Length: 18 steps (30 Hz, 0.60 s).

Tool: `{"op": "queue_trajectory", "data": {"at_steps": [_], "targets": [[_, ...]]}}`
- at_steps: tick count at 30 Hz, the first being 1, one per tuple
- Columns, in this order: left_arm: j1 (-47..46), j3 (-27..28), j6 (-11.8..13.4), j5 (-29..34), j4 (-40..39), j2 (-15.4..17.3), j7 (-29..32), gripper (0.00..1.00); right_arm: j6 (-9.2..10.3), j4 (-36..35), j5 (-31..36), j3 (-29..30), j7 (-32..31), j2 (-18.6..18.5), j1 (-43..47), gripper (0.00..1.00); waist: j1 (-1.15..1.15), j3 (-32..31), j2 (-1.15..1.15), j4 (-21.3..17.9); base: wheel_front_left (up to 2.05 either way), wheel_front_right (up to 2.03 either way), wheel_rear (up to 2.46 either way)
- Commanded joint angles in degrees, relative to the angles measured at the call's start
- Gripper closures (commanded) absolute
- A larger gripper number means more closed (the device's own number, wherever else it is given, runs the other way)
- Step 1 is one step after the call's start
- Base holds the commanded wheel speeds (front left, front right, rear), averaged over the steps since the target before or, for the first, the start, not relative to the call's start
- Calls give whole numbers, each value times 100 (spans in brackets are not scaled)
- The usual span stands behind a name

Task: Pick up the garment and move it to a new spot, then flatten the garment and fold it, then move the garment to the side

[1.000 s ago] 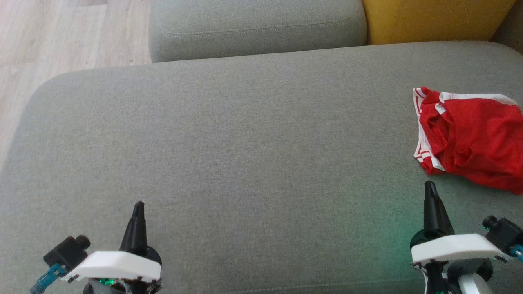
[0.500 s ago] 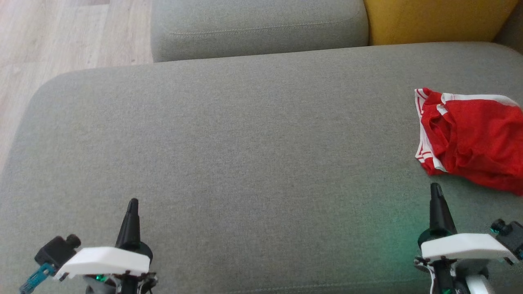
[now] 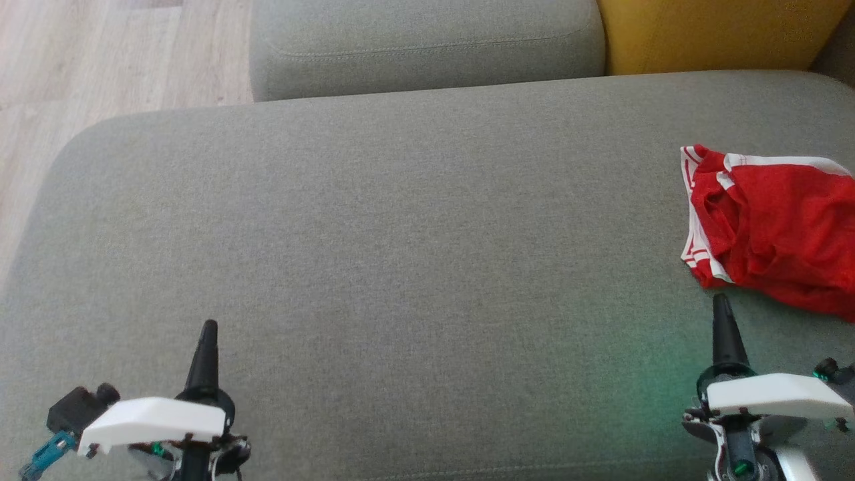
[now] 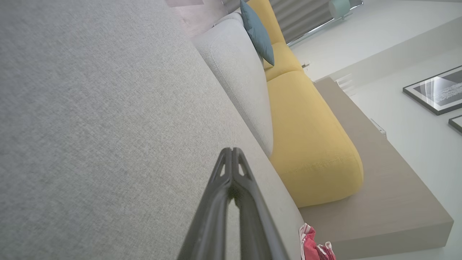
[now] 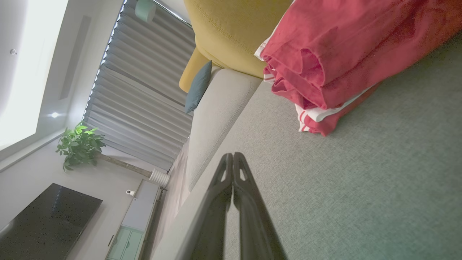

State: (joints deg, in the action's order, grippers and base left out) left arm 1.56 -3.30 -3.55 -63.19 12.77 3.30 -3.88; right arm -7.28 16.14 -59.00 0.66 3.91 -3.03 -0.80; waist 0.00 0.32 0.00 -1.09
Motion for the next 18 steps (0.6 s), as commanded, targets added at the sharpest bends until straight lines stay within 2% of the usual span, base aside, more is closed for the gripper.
{"op": "queue_trajectory", "data": {"at_steps": [1, 18], "targets": [[-334, 165, -73, -173, -161, 89, 53, 100, -13, -203, -200, -25, -54, -122, -294, 100, 0, 0, 0, 3, 0, 0, 0], [-486, 385, -188, -1214, -61, 95, 348, 100, -16, -211, -1382, 121, -350, -126, -375, 100, 0, -5, 0, 41, 0, 0, 0]]}}
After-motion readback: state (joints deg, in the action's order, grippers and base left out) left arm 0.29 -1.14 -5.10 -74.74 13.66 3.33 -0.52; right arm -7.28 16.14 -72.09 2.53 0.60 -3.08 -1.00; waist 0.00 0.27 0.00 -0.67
